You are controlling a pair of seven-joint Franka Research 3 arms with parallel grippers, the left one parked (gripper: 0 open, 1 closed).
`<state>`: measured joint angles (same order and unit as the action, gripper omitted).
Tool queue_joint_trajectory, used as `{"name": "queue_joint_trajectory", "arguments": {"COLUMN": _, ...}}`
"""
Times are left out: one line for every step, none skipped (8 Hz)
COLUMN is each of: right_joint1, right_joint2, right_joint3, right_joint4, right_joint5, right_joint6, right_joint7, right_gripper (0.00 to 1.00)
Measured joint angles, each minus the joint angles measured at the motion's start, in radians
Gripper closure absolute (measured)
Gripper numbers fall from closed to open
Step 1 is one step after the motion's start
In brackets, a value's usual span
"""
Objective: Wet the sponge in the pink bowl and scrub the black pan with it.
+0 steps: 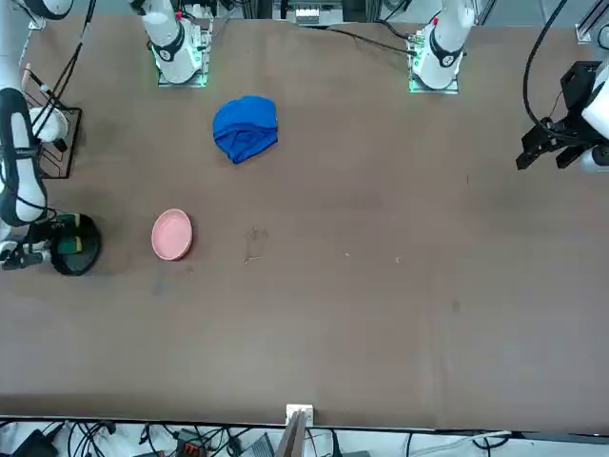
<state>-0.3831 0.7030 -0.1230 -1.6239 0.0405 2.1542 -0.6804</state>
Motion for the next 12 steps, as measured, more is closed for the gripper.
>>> {"name": "queue_joint_trajectory", "arguments": {"right_joint1": -0.001, "right_joint2": 0.002, "right_joint3": 0.002, "right_joint4": 0.000, "right_joint5": 0.000, "right_joint6": 0.028, "right_joint7": -0.001, "right_gripper": 0.49}}
{"name": "queue_joint_trajectory", "arguments": {"right_joint1": 0.000, "right_joint2": 0.008, "right_joint3": 0.005, "right_joint4": 0.002, "right_joint5": 0.000, "right_joint6": 0.058, "right_joint7": -0.001, "right_gripper": 0.49}}
{"name": "queue_joint_trajectory", "arguments": {"right_joint1": 0.001, "right_joint2": 0.017, "right_joint3": 0.007, "right_joint4": 0.009, "right_joint5": 0.000, "right_joint6": 0.070, "right_joint7": 0.000, "right_gripper": 0.49}}
{"name": "queue_joint_trajectory", "arguments": {"right_joint1": 0.005, "right_joint2": 0.022, "right_joint3": 0.010, "right_joint4": 0.019, "right_joint5": 0.000, "right_joint6": 0.075, "right_joint7": 0.000, "right_gripper": 0.49}}
{"name": "queue_joint_trajectory", "arguments": {"right_joint1": 0.013, "right_joint2": 0.023, "right_joint3": 0.013, "right_joint4": 0.027, "right_joint5": 0.000, "right_joint6": 0.075, "right_joint7": 0.000, "right_gripper": 0.48}}
{"name": "queue_joint_trajectory", "arguments": {"right_joint1": 0.029, "right_joint2": 0.023, "right_joint3": 0.016, "right_joint4": 0.034, "right_joint5": 0.000, "right_joint6": 0.068, "right_joint7": 0.000, "right_gripper": 0.48}}
{"name": "queue_joint_trajectory", "arguments": {"right_joint1": 0.047, "right_joint2": 0.022, "right_joint3": 0.016, "right_joint4": 0.039, "right_joint5": 0.000, "right_joint6": 0.049, "right_joint7": 0.001, "right_gripper": 0.48}}
{"name": "queue_joint_trajectory", "arguments": {"right_joint1": 0.061, "right_joint2": 0.021, "right_joint3": 0.017, "right_joint4": 0.041, "right_joint5": 0.001, "right_joint6": 0.021, "right_joint7": 0.001, "right_gripper": 0.48}}
{"name": "queue_joint_trajectory", "arguments": {"right_joint1": 0.068, "right_joint2": 0.021, "right_joint3": 0.017, "right_joint4": 0.041, "right_joint5": 0.001, "right_joint6": -0.011, "right_joint7": 0.001, "right_gripper": 0.48}}
{"name": "queue_joint_trajectory", "arguments": {"right_joint1": 0.069, "right_joint2": 0.019, "right_joint3": 0.016, "right_joint4": 0.037, "right_joint5": 0.001, "right_joint6": -0.034, "right_joint7": -0.001, "right_gripper": 0.48}}
{"name": "queue_joint_trajectory", "arguments": {"right_joint1": 0.068, "right_joint2": 0.015, "right_joint3": 0.015, "right_joint4": 0.027, "right_joint5": 0.001, "right_joint6": -0.050, "right_joint7": -0.003, "right_gripper": 0.48}}
{"name": "queue_joint_trajectory", "arguments": {"right_joint1": 0.066, "right_joint2": 0.006, "right_joint3": 0.014, "right_joint4": 0.016, "right_joint5": 0.002, "right_joint6": -0.073, "right_joint7": -0.006, "right_gripper": 0.48}}
